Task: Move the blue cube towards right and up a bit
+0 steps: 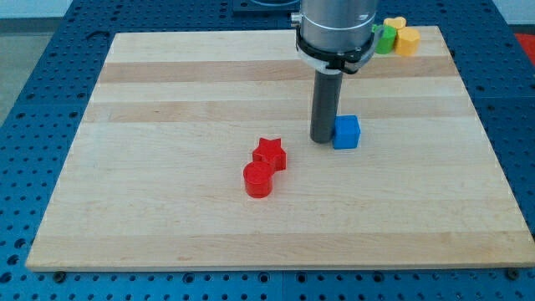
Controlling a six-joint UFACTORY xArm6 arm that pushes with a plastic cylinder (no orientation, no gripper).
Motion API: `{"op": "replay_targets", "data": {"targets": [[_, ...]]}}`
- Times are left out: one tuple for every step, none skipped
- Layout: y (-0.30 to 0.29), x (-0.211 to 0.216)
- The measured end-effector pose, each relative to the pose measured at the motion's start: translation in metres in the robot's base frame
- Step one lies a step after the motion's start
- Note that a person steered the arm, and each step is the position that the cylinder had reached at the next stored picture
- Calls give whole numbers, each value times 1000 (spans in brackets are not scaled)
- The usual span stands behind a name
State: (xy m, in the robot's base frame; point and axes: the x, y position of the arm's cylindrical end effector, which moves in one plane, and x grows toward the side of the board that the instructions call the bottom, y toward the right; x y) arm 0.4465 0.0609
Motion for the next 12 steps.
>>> {"op": "replay_targets", "data": {"targets": [[-7, 39], [6, 50], [40, 15], [79, -28], [97, -49], [97, -35], [89, 5], [38, 18], [22, -5], [25, -42], [27, -59], [29, -59]]}}
